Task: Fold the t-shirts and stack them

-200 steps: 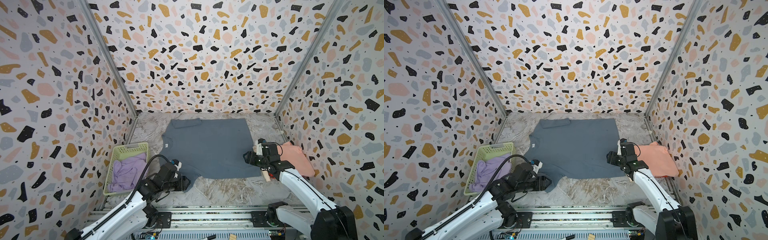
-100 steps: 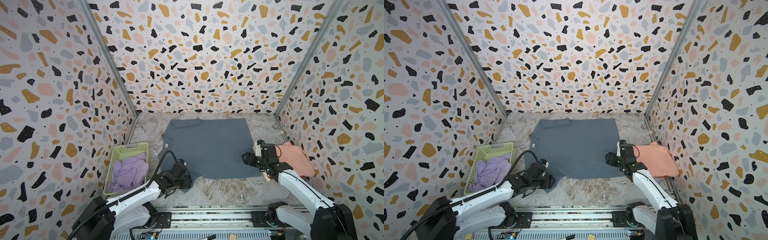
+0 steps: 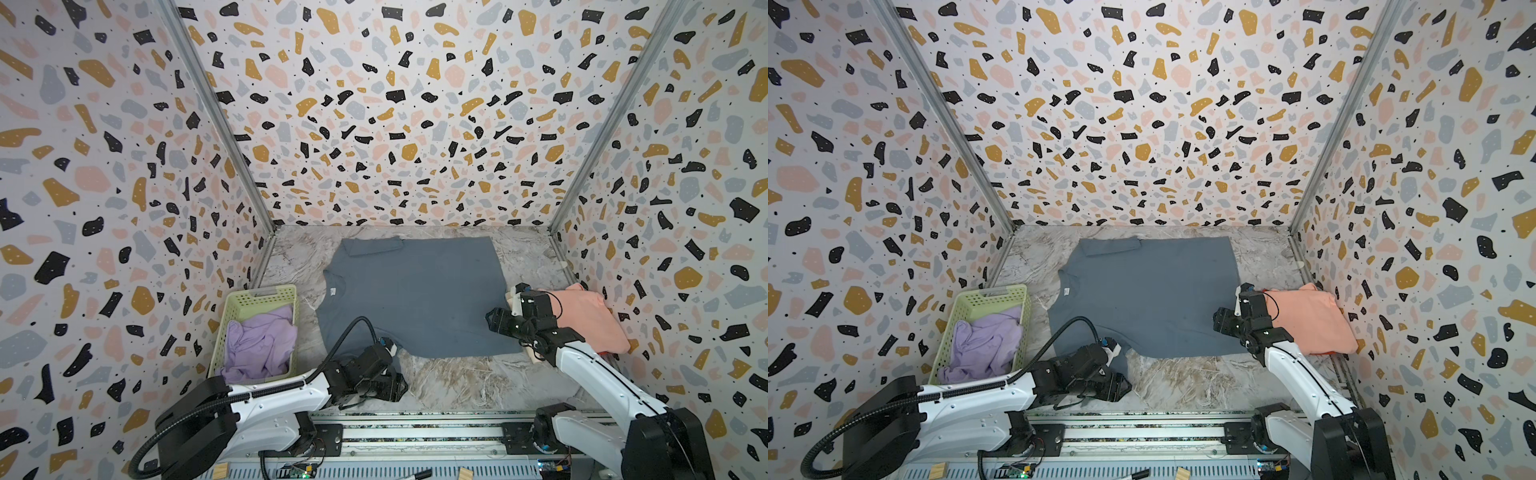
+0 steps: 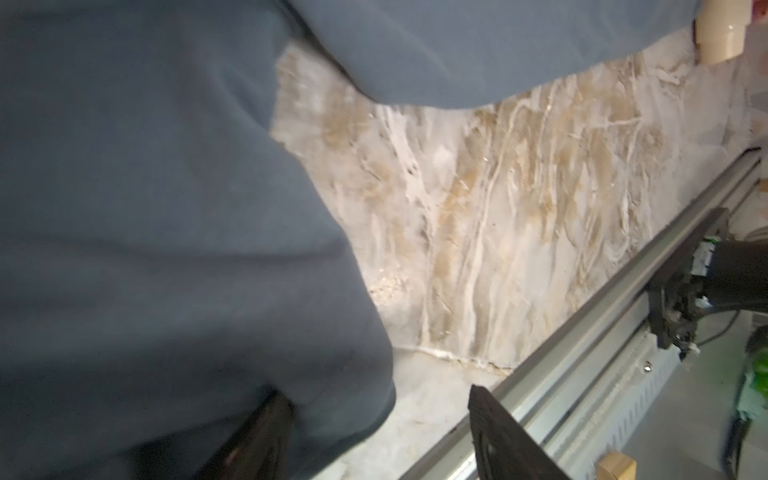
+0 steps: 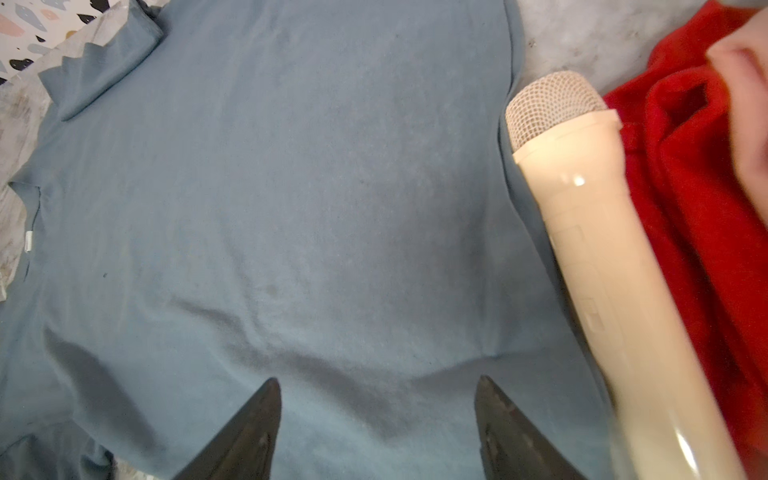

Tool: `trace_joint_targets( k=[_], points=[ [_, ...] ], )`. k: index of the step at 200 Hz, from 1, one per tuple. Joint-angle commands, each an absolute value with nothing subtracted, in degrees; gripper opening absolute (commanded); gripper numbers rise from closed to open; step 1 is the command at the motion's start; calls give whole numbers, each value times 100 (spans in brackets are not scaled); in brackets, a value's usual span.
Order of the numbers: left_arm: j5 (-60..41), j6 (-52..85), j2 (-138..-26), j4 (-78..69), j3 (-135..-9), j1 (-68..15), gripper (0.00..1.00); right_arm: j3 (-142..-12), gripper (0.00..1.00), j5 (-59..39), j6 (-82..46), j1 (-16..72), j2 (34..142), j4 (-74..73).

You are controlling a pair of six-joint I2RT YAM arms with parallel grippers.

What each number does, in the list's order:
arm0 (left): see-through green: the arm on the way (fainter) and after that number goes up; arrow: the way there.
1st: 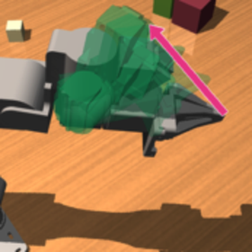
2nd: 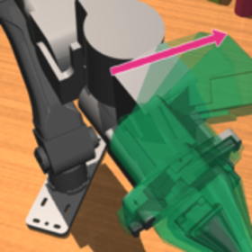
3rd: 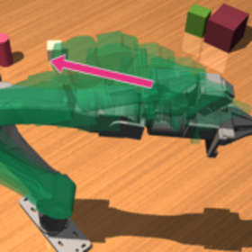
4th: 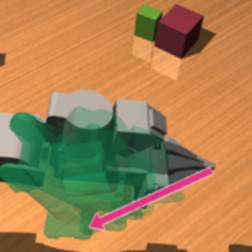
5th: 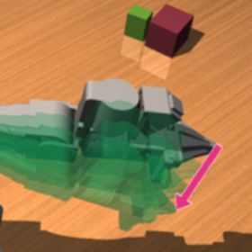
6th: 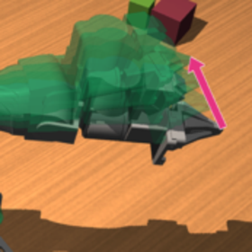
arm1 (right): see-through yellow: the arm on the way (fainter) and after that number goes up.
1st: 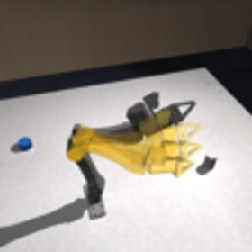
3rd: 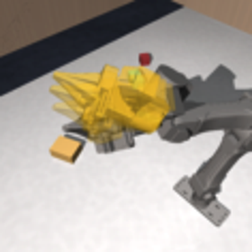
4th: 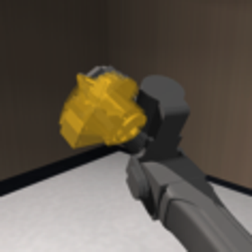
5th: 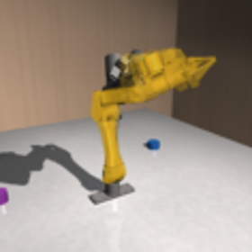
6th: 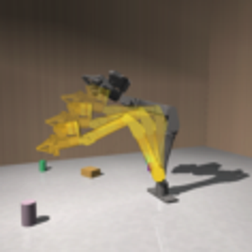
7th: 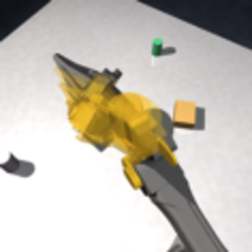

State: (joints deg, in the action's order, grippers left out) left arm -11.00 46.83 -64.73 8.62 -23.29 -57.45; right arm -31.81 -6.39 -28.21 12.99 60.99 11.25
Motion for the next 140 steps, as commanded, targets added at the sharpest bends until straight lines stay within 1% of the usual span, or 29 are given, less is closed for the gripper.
trace_joint_targets(
  k=[1,19,37,47,56,76,104,128,140],
  points=[
    [-1138,4373,-6420,1527,-2852,-5788,72,-3206,73,-483,-2761,1321,5995,1110],
    [-602,4189,-6214,2078,-3309,-5701,72,-3226,73,-507,-2731,1318,6014,1101],
    [101,3881,-6096,2597,-3786,-5460,74,-3226,73,-574,-2717,1318,6012,997],
    [376,3674,-6089,2779,-3995,-5201,77,-3234,73,-625,-2730,1318,6029,884],
    [513,3501,-6095,2799,-4126,-4898,77,-3263,74,-668,-2731,1314,6062,729],
    [770,3056,-6236,2392,-4290,-4232,81,-3461,75,-738,-2705,1319,6295,316],
    [692,2624,-7070,1510,-4719,-3281,84,-4113,81,-677,-2521,1310,6972,-328],
    [606,2542,-8118,753,-5264,-2642,86,-4900,85,-705,-2369,1292,7806,-775],
    [389,2534,-8712,497,-5613,-2368,86,-5284,87,-739,-2327,1279,8261,-922]
  ],
)
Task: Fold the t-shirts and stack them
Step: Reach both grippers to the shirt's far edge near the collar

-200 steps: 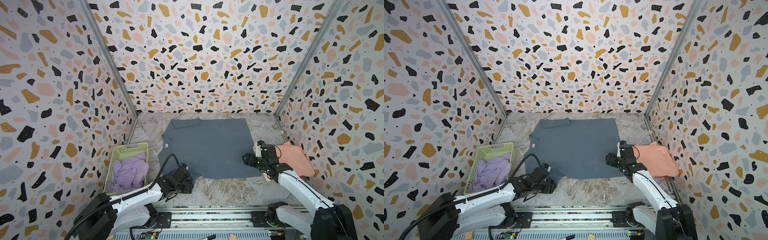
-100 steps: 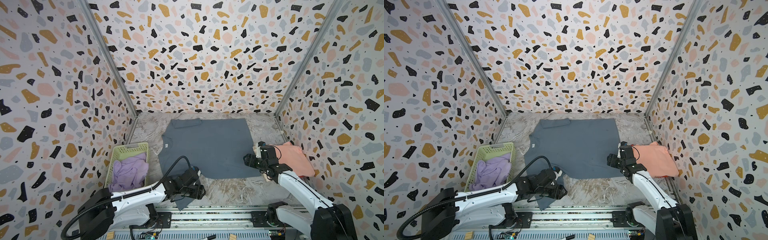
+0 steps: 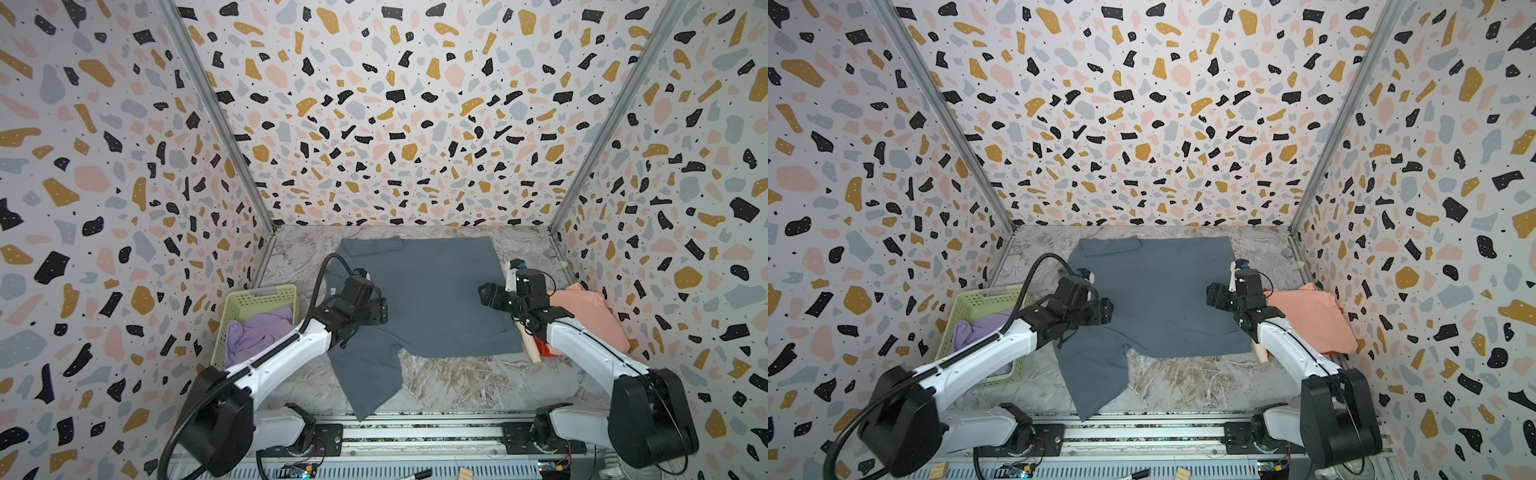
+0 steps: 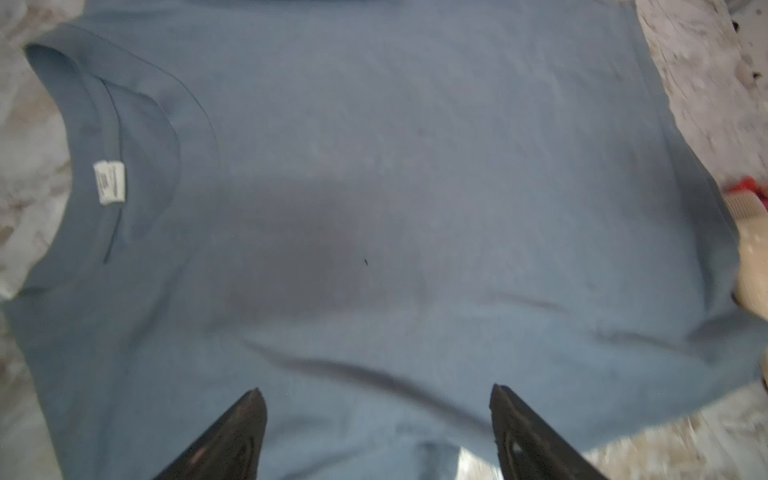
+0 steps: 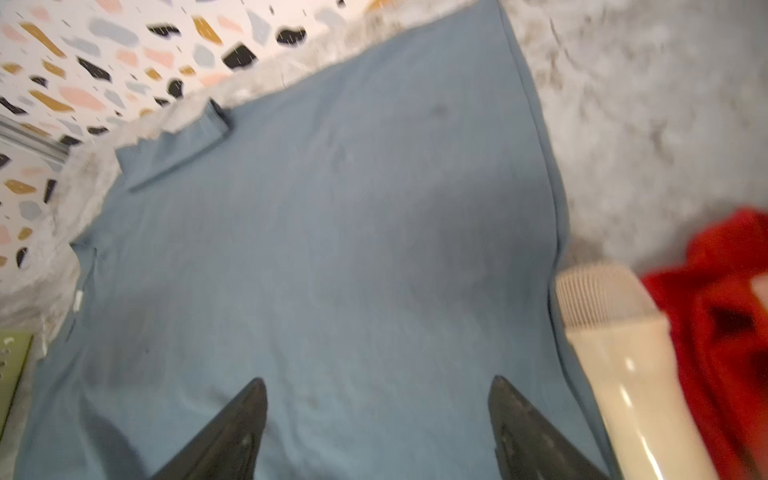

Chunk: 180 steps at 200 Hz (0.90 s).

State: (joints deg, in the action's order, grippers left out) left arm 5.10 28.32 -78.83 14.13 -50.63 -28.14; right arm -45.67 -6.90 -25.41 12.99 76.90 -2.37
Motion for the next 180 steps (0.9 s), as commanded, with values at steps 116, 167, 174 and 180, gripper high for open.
trace_joint_targets(
  k=[116,167,174,180],
  points=[
    [-500,2314,-12163,371,-8412,-1453,99,-7680,88,-1591,-2556,929,11766,-987],
    [-798,2616,-12241,168,-7626,-1071,96,-7498,85,-1449,-2563,837,12090,-74],
    [-816,2589,-12186,187,-7501,-1034,95,-7371,85,-1450,-2557,835,12028,-21],
    [-837,2542,-12129,206,-7383,-1008,95,-7231,84,-1443,-2556,836,11950,4]
  ],
)
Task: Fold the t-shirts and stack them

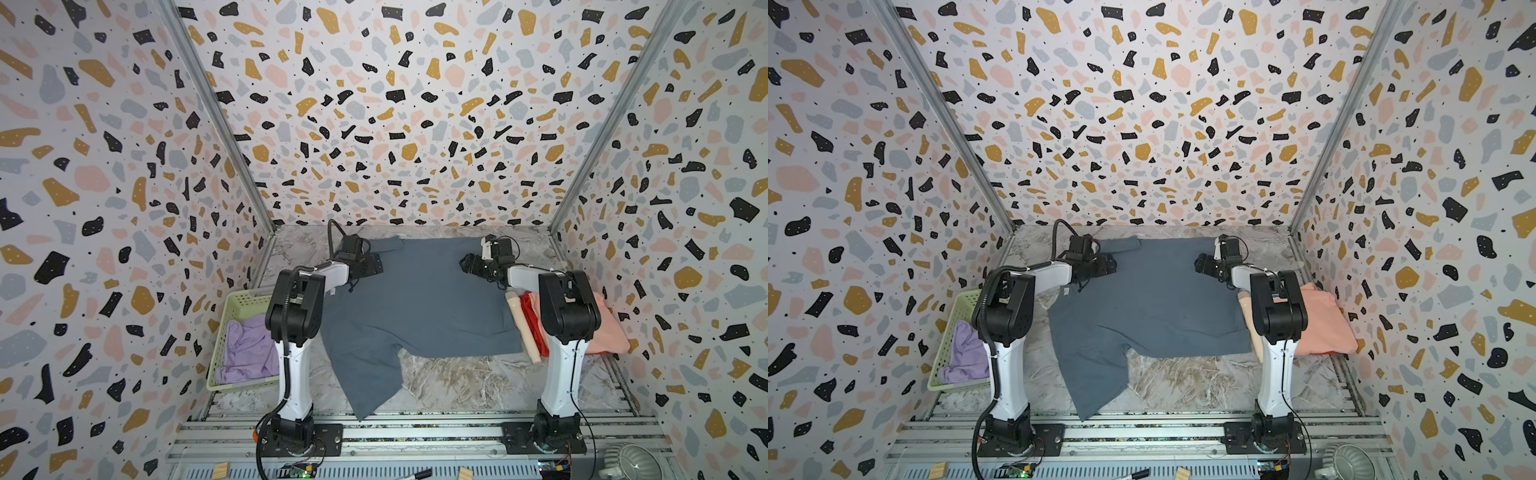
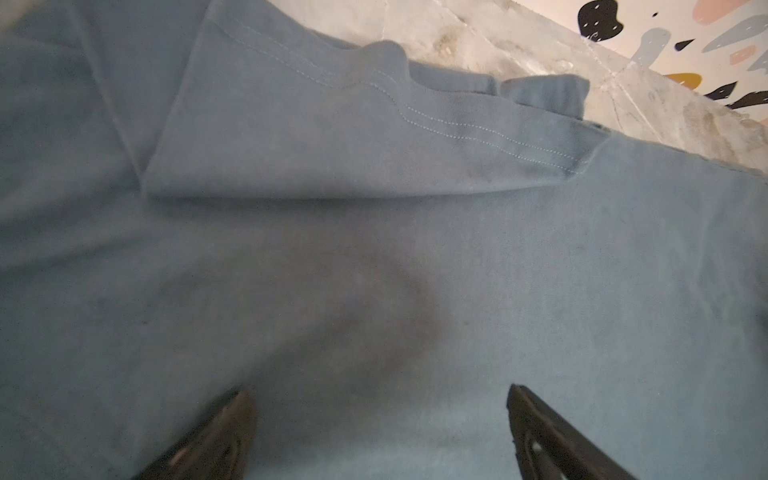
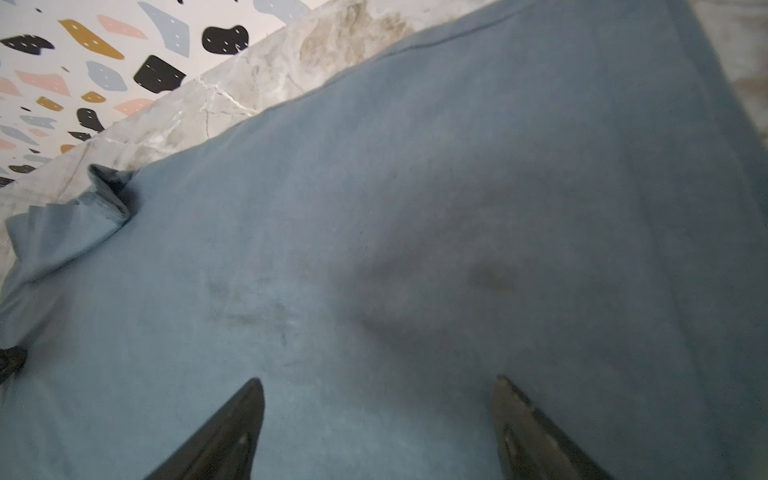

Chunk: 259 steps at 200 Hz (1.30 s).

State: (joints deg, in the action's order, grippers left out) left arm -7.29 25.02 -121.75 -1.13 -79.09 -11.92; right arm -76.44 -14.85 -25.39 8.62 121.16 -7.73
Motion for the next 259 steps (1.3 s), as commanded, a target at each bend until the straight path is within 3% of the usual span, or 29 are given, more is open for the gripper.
trace_joint_targets(
  k=[1,71,113,138,195,230,259],
  points=[
    [-836,2532,-12120,208,-7361,-1000,95,-7210,84,-1446,-2552,835,11943,6],
    [-865,2289,-10921,546,-6512,-980,89,-5729,83,-1493,-2589,851,10790,47],
    [-929,2162,-10318,738,-6753,-982,88,-6547,83,-1303,-2117,809,10539,283],
    [-572,1939,-10851,1096,-7799,-984,88,-7187,84,-1042,-2021,785,10616,169],
    [-172,1684,-12434,1407,-9714,-981,77,-8311,83,-703,-2131,565,11360,-46],
    [-196,1587,-12960,1280,-10215,-983,65,-8420,82,-788,-2089,428,11638,-298],
    [-45,1551,-13137,1003,-10231,-983,62,-8299,81,-821,-2008,354,11739,-450]
  ],
)
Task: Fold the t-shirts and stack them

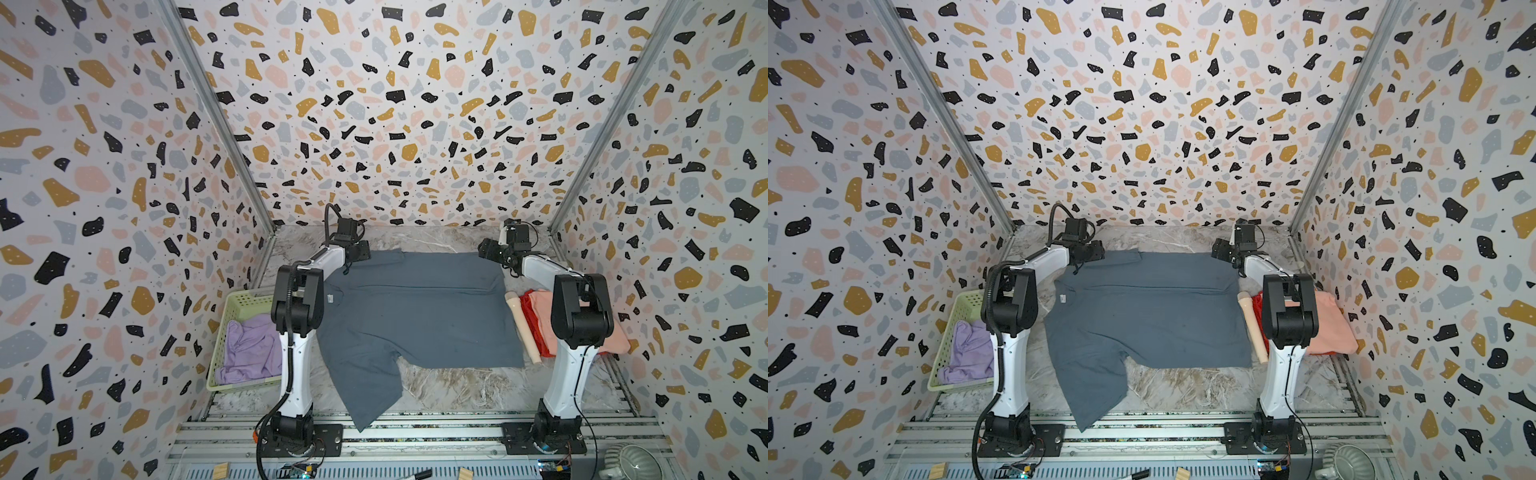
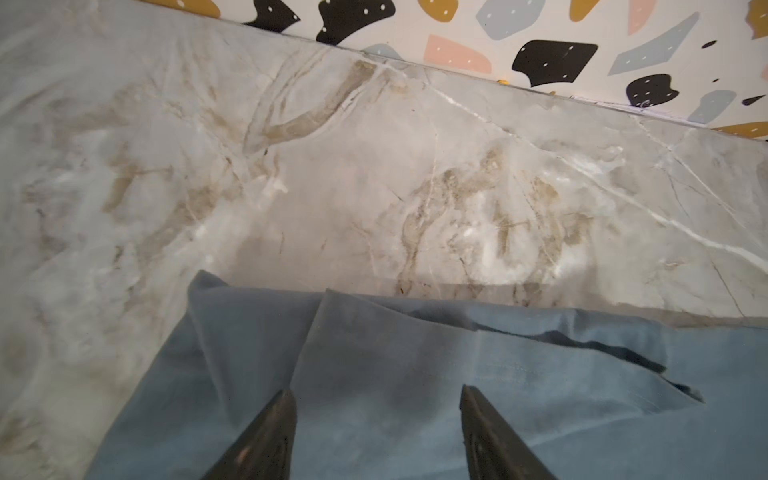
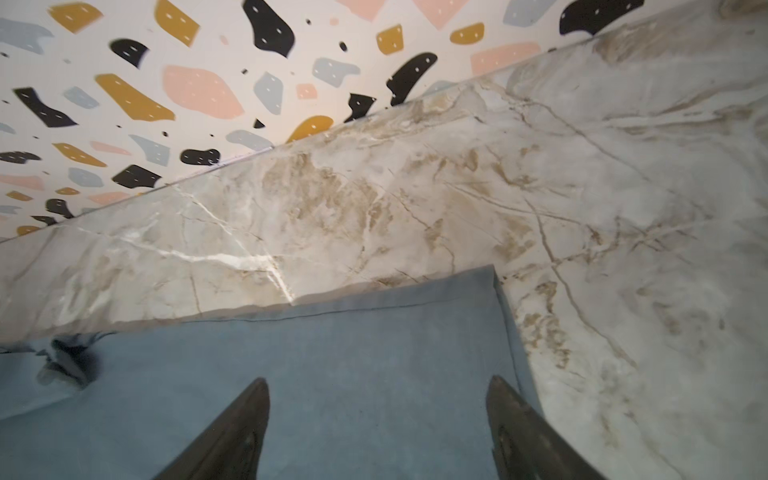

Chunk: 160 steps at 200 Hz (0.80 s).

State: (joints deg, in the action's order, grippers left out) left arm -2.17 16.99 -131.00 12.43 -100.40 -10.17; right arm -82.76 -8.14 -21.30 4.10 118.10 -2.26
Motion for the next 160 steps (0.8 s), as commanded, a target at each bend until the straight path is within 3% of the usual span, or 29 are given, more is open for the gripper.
trace_joint_targets(
  k=[1,77,140,160],
  points=[
    [-40,1549,-13138,994,-10226,-984,62,-8293,81,-824,-2006,353,11741,-454],
    [118,1443,-13622,746,-10689,-984,58,-8244,81,-777,-1887,283,11883,-480],
    [333,1382,-13982,951,-11061,-984,44,-8244,81,-719,-1896,191,11937,-512],
    [325,1377,-13976,949,-11057,-984,34,-8290,81,-777,-1905,162,11995,-614]
  ],
)
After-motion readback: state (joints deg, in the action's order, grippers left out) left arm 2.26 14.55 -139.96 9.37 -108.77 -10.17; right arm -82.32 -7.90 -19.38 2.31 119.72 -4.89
